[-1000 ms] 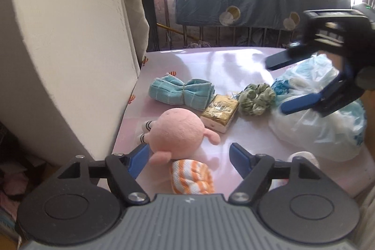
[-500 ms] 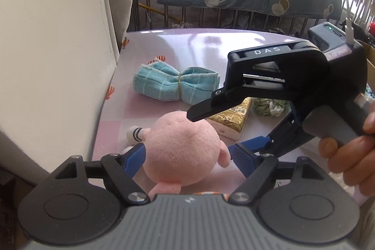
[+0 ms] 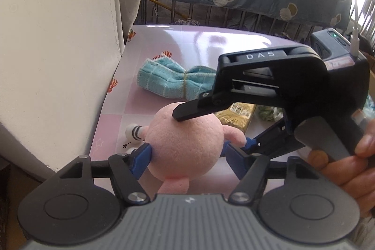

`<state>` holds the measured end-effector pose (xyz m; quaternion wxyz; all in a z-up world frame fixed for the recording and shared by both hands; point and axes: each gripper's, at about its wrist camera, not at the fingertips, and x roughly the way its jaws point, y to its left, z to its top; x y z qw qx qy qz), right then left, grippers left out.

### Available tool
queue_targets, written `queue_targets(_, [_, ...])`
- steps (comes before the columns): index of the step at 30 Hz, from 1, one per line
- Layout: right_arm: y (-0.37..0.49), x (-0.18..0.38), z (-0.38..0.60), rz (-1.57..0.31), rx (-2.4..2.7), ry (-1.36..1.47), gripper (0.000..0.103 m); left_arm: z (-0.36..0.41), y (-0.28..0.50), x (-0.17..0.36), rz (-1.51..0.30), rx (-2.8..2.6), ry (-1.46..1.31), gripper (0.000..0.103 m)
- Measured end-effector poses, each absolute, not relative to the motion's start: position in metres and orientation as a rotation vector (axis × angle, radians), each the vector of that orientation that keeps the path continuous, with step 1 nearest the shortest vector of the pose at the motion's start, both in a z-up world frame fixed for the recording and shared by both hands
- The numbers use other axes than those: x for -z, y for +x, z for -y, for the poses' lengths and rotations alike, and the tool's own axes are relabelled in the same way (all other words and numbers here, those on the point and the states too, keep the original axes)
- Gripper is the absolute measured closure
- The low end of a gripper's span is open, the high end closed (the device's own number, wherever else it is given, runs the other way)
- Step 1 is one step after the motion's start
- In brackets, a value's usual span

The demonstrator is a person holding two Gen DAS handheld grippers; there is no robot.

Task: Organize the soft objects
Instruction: 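Carry the pink plush pig into the cardboard box and open the right tool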

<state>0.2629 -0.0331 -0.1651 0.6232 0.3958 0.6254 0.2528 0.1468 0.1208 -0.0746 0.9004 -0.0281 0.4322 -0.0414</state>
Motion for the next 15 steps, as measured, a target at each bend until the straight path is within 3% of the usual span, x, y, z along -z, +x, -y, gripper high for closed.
queue_targets(15, [0.225,0.061,0.1,-1.254,-0.682,0.907,0.035,-0.058,0.098,-0.021,-0.705,0.171,-0.03,0.033])
